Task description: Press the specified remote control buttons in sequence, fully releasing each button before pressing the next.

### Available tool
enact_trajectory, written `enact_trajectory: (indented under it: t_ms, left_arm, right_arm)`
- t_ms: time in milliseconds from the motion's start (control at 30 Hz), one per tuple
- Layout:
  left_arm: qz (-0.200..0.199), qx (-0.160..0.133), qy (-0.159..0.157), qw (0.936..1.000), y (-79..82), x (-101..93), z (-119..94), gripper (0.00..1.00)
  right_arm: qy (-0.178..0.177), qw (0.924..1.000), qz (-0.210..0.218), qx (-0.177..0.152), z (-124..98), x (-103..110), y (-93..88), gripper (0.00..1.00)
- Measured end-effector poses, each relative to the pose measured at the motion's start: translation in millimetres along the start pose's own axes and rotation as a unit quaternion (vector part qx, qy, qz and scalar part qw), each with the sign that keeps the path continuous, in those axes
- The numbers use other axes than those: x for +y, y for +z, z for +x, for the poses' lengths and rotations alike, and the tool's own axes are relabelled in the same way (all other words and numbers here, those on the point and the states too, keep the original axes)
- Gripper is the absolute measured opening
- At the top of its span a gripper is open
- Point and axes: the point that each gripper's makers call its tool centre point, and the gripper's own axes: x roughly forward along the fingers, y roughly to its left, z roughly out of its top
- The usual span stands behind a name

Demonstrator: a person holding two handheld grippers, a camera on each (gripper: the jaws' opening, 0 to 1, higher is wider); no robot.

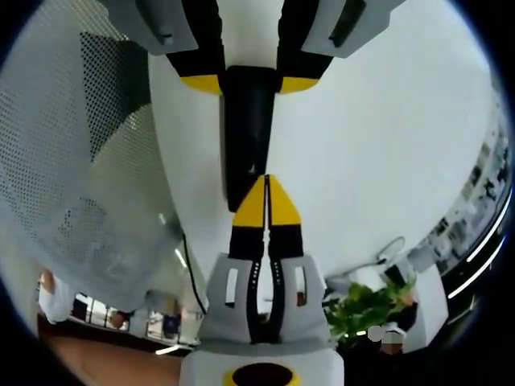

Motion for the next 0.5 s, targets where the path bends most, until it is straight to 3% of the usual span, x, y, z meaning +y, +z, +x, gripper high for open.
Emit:
enact_trajectory:
  t_ms: [500]
  left_arm:
    - [-0.001,-0.005,0.001,1.0,1.2,-1.5,-1,0.23]
  right_arm:
    - [0.019,0.9997,-0.007,0.013,11,4,-1.6,0.0]
